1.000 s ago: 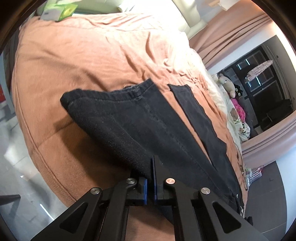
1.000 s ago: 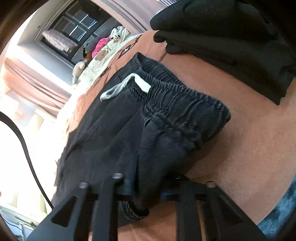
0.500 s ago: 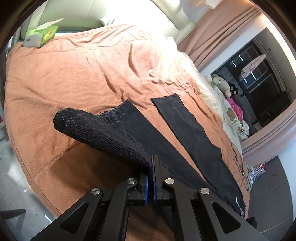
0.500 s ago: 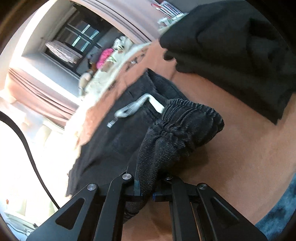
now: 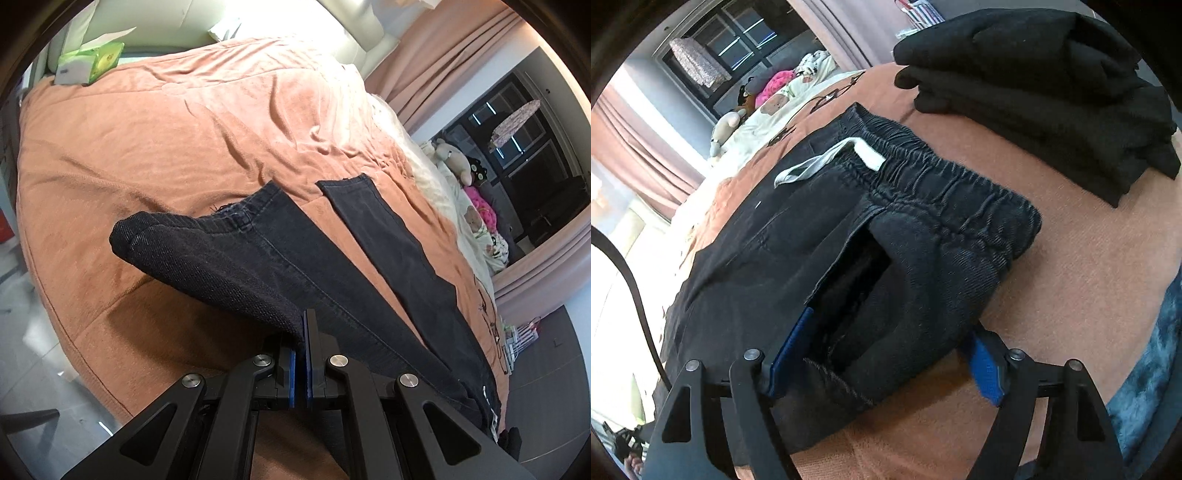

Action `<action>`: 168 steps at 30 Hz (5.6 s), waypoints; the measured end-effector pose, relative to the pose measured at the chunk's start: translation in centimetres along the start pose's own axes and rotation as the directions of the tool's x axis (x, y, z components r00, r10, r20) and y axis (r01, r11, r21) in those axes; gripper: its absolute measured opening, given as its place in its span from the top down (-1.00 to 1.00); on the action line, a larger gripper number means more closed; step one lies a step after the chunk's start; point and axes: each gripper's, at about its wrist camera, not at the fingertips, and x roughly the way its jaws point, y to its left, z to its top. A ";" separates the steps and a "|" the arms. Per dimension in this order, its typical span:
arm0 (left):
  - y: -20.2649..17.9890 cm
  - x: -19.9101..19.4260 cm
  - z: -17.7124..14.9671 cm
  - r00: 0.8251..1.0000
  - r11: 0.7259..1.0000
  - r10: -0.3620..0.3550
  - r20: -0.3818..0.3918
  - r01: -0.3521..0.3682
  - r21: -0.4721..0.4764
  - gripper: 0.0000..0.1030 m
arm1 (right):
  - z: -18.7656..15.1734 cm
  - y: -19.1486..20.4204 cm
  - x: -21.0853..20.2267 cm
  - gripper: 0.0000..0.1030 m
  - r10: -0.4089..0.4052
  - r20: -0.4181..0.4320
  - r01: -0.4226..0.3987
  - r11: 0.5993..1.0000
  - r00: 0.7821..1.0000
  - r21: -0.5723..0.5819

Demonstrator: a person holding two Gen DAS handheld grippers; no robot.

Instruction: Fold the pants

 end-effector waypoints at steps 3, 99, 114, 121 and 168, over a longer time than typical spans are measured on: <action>0.2 0.0 -0.2 1.000 1.000 0.005 -0.003 -0.005 -0.002 0.94 | -0.7 -0.2 0.0 -0.49 0.010 0.034 -0.009 1.000 0.999 -0.017; -24.6 33.6 20.9 0.977 0.923 0.209 -0.037 -0.185 0.337 -0.71 | 26.7 19.1 21.2 0.05 -0.008 -0.011 0.006 0.988 1.000 -0.154; -20.2 26.0 19.4 0.971 0.899 0.240 -0.015 -0.216 0.381 -0.71 | 24.9 18.1 14.4 -0.83 0.034 -0.023 -0.039 0.974 0.999 -0.223; -17.8 22.3 17.1 0.973 0.906 0.229 -0.025 -0.203 0.372 -0.68 | 23.3 17.9 10.9 -0.83 -0.017 -0.053 0.001 0.958 0.998 -0.287; -7.3 24.3 13.3 0.965 0.987 -0.152 -0.214 0.138 -0.080 0.05 | 13.4 10.0 7.2 -0.83 0.128 -0.134 -0.131 0.991 0.983 -0.015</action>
